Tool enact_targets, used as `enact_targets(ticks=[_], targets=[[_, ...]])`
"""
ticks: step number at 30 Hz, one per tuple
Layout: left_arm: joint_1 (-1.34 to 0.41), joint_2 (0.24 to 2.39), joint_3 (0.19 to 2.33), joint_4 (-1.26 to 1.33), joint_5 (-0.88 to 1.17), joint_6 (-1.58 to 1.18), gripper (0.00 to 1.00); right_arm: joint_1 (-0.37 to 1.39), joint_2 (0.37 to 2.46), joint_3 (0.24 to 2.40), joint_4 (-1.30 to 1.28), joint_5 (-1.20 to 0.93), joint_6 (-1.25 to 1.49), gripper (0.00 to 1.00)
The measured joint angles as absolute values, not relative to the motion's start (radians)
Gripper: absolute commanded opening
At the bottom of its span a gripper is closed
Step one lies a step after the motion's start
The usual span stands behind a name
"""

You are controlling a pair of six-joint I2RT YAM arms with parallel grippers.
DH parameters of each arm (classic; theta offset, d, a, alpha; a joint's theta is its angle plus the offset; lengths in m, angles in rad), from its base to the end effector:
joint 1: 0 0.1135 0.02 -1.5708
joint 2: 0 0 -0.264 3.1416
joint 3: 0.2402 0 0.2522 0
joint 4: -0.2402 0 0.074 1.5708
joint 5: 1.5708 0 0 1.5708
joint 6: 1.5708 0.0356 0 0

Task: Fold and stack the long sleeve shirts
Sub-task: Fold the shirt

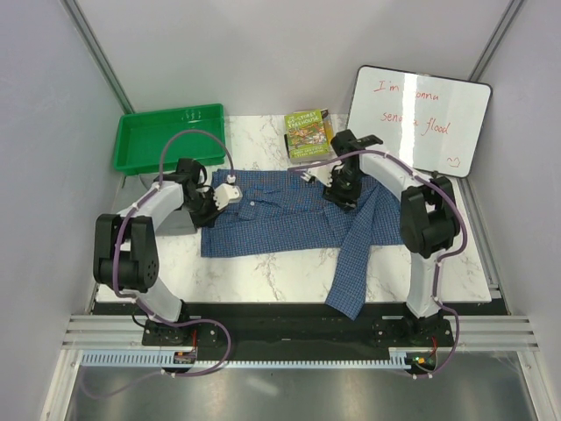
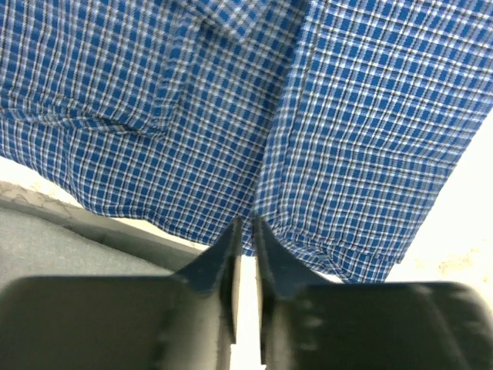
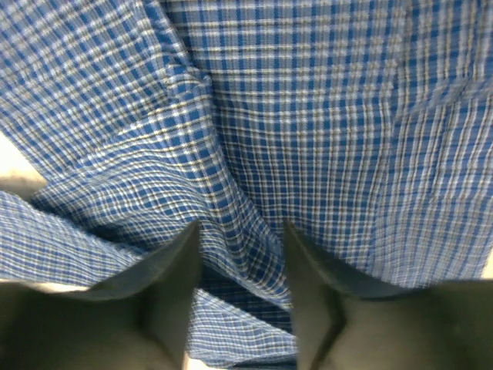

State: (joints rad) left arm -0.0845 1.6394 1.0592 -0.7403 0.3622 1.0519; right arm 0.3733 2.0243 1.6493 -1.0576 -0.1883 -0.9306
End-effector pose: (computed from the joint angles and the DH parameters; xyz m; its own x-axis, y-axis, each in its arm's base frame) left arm 0.3003 -0.0381 0.1888 -0.3343 0.8433 -0.4209 0.9208 0.3874 0.0448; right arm 0.3706 0.1523 0.2090 -0.2444 -0.9418 -0.2310 -0.9680 0.2511 0.0003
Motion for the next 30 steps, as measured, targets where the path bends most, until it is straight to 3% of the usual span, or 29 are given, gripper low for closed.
enact_targets(ticks=[3, 8, 16, 20, 27, 30], targets=[[-0.082, 1.643, 1.061, -0.73, 0.343, 1.03, 0.37, 0.357, 2.022, 1.651, -1.059, -0.186, -0.885, 0.88], [-0.073, 1.597, 1.073, -0.739, 0.35, 0.999, 0.43, 0.205, 1.973, 1.688, -1.14, -0.273, -0.802, 0.91], [-0.076, 1.534, 1.102, -0.796, 0.403, 0.944, 0.45, -0.128, 1.771, 1.531, -1.222, -0.348, -0.728, 0.79], [-0.088, 1.538, 1.094, -0.806, 0.404, 0.932, 0.43, -0.152, 1.81, 1.435, -1.208, -0.353, -0.7, 0.7], [-0.118, 1.632, 1.055, -0.782, 0.393, 0.925, 0.36, -0.15, 1.946, 1.394, -1.087, -0.311, -0.632, 0.42], [-0.124, 1.685, 1.036, -0.762, 0.367, 0.922, 0.28, -0.15, 1.967, 1.361, -1.04, -0.272, -0.623, 0.37]])
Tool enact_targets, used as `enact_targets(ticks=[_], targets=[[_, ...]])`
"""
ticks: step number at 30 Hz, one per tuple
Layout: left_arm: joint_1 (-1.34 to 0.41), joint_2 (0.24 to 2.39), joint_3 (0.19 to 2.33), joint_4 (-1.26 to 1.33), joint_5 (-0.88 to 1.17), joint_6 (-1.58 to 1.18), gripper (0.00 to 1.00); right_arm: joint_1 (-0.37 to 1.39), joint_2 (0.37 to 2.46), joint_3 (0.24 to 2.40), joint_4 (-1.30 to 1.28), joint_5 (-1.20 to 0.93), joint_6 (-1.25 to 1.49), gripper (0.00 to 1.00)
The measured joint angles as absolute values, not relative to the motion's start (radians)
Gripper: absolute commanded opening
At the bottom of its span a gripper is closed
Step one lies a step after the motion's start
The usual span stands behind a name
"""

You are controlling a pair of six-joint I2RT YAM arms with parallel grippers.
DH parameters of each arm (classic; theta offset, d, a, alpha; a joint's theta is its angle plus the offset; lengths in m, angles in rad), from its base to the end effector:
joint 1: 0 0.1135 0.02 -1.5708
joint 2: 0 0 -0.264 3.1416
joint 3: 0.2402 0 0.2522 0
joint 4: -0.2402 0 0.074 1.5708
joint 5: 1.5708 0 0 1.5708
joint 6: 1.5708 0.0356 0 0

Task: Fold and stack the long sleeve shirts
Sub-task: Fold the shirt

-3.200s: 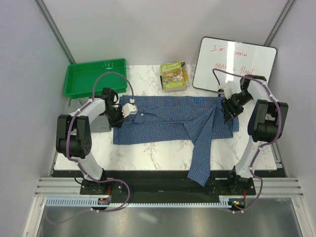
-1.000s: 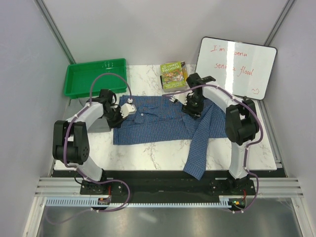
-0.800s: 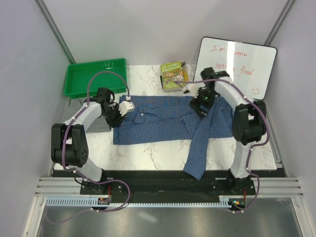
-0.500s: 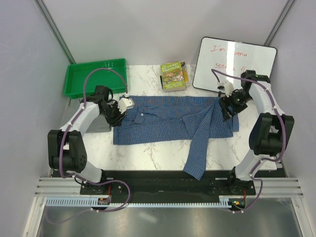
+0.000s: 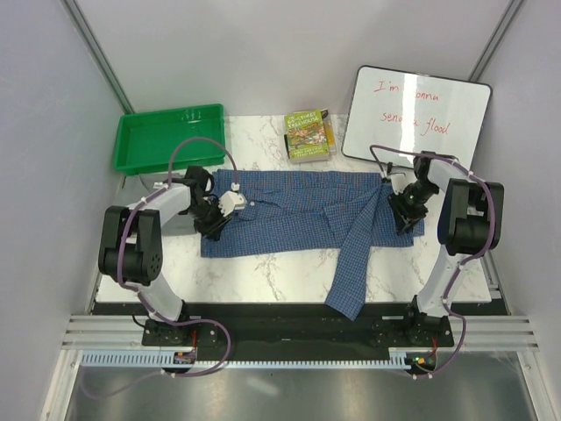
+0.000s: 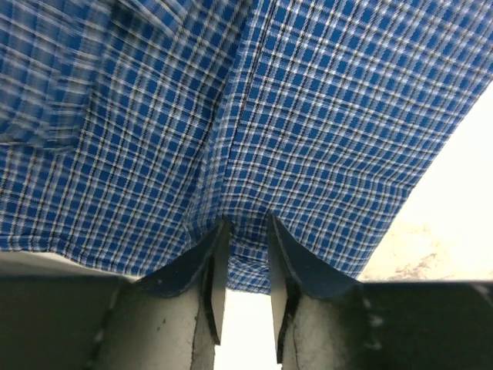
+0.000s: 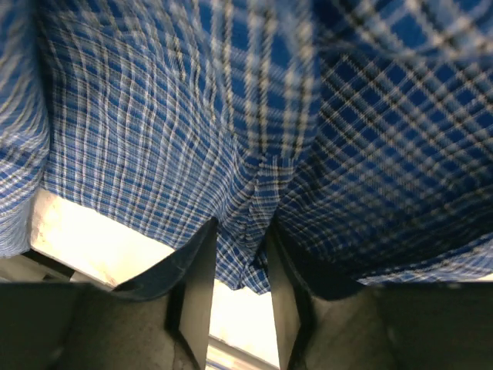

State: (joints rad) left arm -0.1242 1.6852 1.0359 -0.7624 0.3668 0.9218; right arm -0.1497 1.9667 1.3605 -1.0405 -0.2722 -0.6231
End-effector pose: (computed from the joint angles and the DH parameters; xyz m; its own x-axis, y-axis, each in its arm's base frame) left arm 0.2946 -0.0497 0.1696 -0.4551 0.8063 -0.3779 0.8845 0.4581 -0.0878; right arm 0.3466 -0.0426 0.1588 -0.8963 -0.4332 -0.0949 -0.4423 0.8577 0.2619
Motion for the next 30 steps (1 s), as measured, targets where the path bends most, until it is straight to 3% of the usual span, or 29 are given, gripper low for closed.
enact_targets(ticks=[4, 10, 20, 30], targets=[[-0.136, 1.7, 1.013, -0.727, 0.332, 0.919, 0.21, -0.151, 1.939, 1.294, -1.024, -0.225, -0.633, 0.31], [-0.241, 1.577, 0.883, -0.728, 0.312, 0.925, 0.22, -0.196, 1.862, 1.174, -1.029, -0.149, -0.708, 0.29], [-0.287, 1.533, 0.96, -0.878, 0.368, 0.916, 0.41, -0.264, 1.847, 1.217, -1.174, -0.176, -0.832, 0.6], [-0.29, 1.588, 1.009, -0.888, 0.402, 0.916, 0.48, -0.266, 1.873, 1.414, -1.23, -0.333, -0.785, 0.65]])
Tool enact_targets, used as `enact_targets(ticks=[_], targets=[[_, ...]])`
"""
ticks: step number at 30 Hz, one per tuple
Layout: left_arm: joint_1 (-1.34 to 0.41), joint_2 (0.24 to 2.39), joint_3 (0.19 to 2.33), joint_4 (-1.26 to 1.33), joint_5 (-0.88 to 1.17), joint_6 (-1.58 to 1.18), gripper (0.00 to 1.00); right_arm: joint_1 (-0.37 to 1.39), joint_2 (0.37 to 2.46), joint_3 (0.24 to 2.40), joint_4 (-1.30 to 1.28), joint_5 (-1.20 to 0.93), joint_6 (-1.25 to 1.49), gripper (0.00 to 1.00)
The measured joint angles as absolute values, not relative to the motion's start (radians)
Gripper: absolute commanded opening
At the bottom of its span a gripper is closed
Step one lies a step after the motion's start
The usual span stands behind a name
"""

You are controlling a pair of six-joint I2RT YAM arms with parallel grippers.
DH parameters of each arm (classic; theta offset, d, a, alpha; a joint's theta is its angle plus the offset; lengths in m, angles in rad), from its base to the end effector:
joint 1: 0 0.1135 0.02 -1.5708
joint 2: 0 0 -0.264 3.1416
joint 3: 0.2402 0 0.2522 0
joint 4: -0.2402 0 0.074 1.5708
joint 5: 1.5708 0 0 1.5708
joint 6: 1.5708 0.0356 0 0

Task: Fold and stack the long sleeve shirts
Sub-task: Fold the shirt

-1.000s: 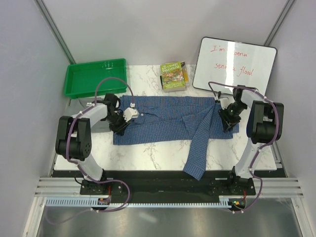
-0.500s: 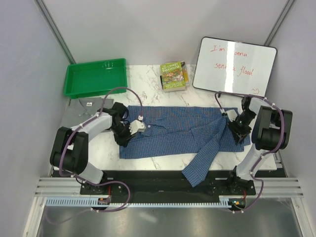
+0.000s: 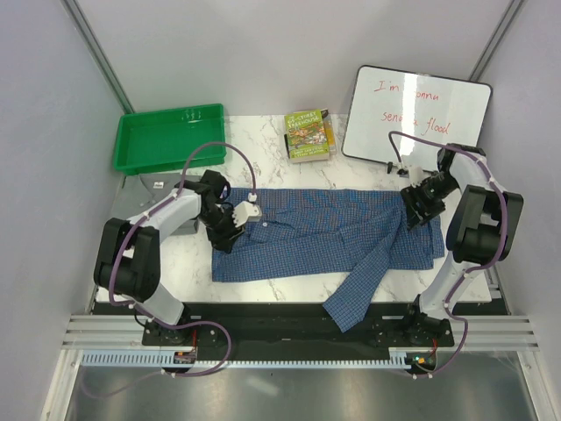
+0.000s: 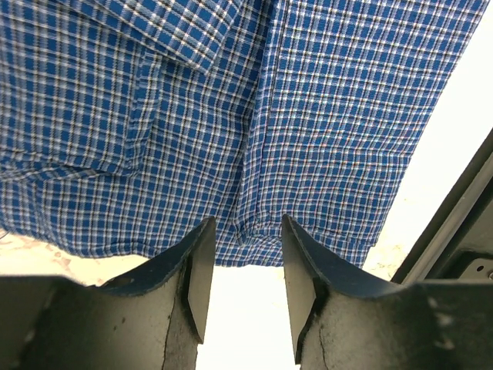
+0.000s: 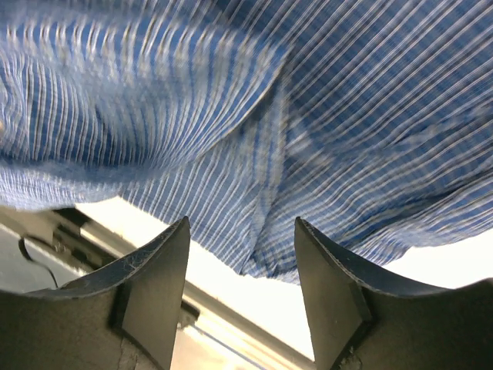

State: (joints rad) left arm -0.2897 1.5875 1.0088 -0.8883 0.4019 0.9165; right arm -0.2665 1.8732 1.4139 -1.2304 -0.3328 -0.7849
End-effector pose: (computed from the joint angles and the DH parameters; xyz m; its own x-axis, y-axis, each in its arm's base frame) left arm 0.2580 -0.0914 0.1875 -0.3407 0.8636 -0.3718 0.9400 0.3043 -0.1546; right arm 0.3234 -0.0762 0.2038 -0.8800 -0.4522 -0.1453 -0.4744 0.8226 0.3133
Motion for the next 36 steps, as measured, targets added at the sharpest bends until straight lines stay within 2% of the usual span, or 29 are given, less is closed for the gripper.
enact_targets(ticks=[11, 13, 16, 21, 27, 28, 31, 33, 36], targets=[[-0.303, 1.636, 1.009, -0.884, 0.4, 0.916, 0.49, -0.267, 2.0, 1.471, -1.182, -0.367, -0.706, 0.62], [-0.303, 1.638, 1.009, -0.882, 0.4, 0.917, 0.49, -0.267, 2.0, 1.456, -1.183, -0.366, -0.706, 0.58], [-0.304, 1.64, 1.009, -0.876, 0.4, 0.917, 0.47, -0.272, 2.0, 1.429, -1.184, -0.366, -0.707, 0.45], [-0.31, 1.654, 1.009, -0.859, 0.4, 0.917, 0.47, -0.286, 2.0, 1.427, -1.185, -0.368, -0.702, 0.38], [-0.316, 1.676, 1.009, -0.843, 0.392, 0.926, 0.45, -0.286, 2.0, 1.428, -1.186, -0.373, -0.698, 0.2], [-0.316, 1.677, 1.009, -0.839, 0.389, 0.929, 0.43, -0.286, 2.0, 1.428, -1.186, -0.374, -0.698, 0.13], [-0.316, 1.677, 1.009, -0.839, 0.374, 0.945, 0.33, -0.286, 2.0, 1.428, -1.188, -0.384, -0.696, 0.0], [-0.316, 1.677, 1.006, -0.843, 0.364, 0.959, 0.24, -0.286, 2.0, 1.428, -1.19, -0.387, -0.696, 0.0], [-0.316, 1.672, 1.004, -0.863, 0.35, 0.979, 0.21, -0.287, 2.0, 1.428, -1.193, -0.389, -0.699, 0.0]])
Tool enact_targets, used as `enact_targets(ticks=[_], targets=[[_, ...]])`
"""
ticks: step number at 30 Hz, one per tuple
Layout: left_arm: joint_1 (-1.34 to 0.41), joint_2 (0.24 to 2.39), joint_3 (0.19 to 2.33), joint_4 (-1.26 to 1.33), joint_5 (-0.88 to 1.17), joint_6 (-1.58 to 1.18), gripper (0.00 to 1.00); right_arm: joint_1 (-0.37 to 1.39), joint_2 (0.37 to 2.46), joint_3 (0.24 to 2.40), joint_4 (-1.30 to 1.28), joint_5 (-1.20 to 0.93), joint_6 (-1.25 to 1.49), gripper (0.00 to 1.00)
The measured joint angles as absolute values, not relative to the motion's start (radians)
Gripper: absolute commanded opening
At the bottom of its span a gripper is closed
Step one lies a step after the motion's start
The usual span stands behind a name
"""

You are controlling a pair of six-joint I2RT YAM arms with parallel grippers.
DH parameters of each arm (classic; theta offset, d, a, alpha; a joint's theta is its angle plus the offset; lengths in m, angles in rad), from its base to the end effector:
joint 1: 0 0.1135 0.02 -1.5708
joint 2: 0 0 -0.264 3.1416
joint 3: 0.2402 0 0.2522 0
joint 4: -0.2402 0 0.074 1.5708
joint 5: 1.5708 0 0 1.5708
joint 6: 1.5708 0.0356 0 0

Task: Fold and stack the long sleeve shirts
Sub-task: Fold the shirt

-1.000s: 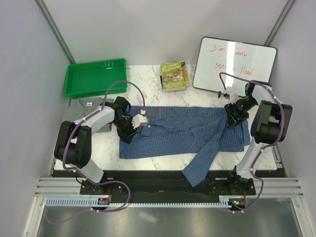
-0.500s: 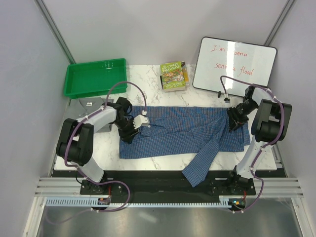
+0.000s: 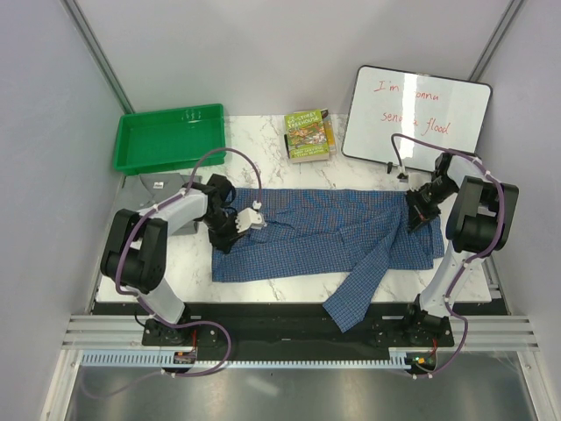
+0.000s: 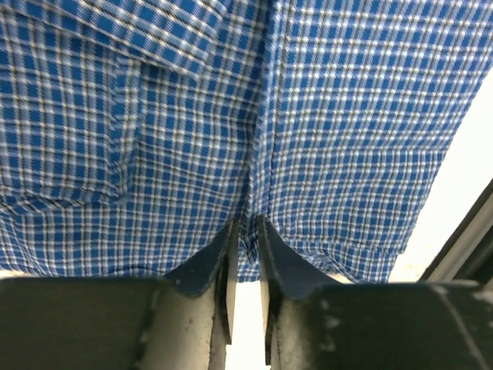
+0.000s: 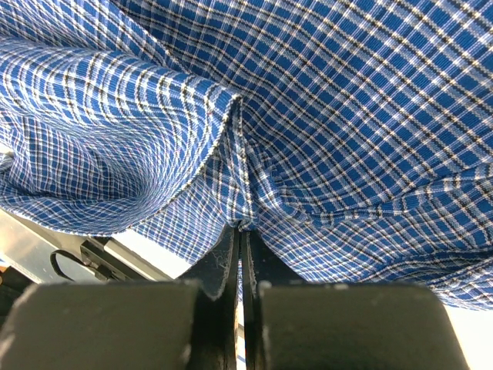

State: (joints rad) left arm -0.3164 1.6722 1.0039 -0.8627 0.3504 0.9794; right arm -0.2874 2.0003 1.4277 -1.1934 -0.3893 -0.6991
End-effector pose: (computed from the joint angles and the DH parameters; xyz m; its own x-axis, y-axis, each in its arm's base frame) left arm 0.2627 -0.0989 0.1641 -0.2760 0.9108 -0.3069 0.9585 0.2372 -0.1582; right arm 0.3372 -0.0856 0.1663 -0.9343 -0.3447 -0.0911 -0.3506 0.8421 0.4098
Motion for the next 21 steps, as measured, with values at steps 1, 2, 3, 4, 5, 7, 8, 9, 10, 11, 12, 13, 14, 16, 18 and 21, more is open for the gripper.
enact_targets(ticks=[1, 2, 3, 4, 5, 7, 8, 9, 10, 11, 12, 13, 14, 16, 18, 21], targets=[[-0.316, 1.668, 1.003, -0.867, 0.348, 0.982, 0.2, -0.288, 2.0, 1.428, -1.194, -0.39, -0.7, 0.0], [-0.316, 1.663, 1.002, -0.876, 0.348, 0.987, 0.15, -0.29, 2.0, 1.428, -1.195, -0.391, -0.702, 0.0], [-0.316, 1.658, 1.002, -0.885, 0.347, 0.989, 0.12, -0.291, 2.0, 1.428, -1.196, -0.392, -0.704, 0.0], [-0.316, 1.657, 1.002, -0.89, 0.346, 0.991, 0.11, -0.293, 2.0, 1.428, -1.198, -0.392, -0.704, 0.0], [-0.316, 1.656, 1.002, -0.892, 0.345, 0.994, 0.06, -0.295, 2.0, 1.428, -1.199, -0.392, -0.706, 0.0], [-0.316, 1.656, 1.002, -0.895, 0.345, 0.997, 0.04, -0.302, 2.0, 1.428, -1.203, -0.392, -0.707, 0.0], [-0.316, 1.656, 1.002, -0.896, 0.345, 0.999, 0.03, -0.304, 2.0, 1.428, -1.205, -0.393, -0.708, 0.0], [-0.316, 1.656, 1.002, -0.896, 0.344, 1.0, 0.02, -0.306, 2.0, 1.428, -1.206, -0.393, -0.708, 0.0], [-0.316, 1.656, 1.002, -0.897, 0.344, 1.002, 0.02, -0.308, 2.0, 1.428, -1.208, -0.395, -0.708, 0.0], [-0.316, 1.656, 1.002, -0.897, 0.344, 1.003, 0.02, -0.309, 2.0, 1.428, -1.21, -0.396, -0.709, 0.0], [-0.316, 1.656, 1.002, -0.897, 0.344, 1.004, 0.02, -0.31, 2.0, 1.428, -1.21, -0.397, -0.709, 0.0], [-0.316, 1.656, 1.002, -0.897, 0.344, 1.005, 0.02, -0.311, 2.0, 1.428, -1.212, -0.4, -0.71, 0.0], [-0.316, 1.656, 1.002, -0.897, 0.344, 1.007, 0.02, -0.311, 2.0, 1.428, -1.212, -0.4, -0.71, 0.0], [-0.316, 1.656, 1.003, -0.906, 0.344, 1.013, 0.02, -0.311, 2.0, 1.428, -1.212, -0.403, -0.711, 0.0], [-0.316, 1.656, 1.01, -0.918, 0.346, 1.018, 0.02, -0.311, 1.998, 1.428, -1.212, -0.405, -0.712, 0.0], [-0.316, 1.655, 1.039, -0.942, 0.348, 1.02, 0.02, -0.316, 1.991, 1.428, -1.213, -0.408, -0.712, 0.0]])
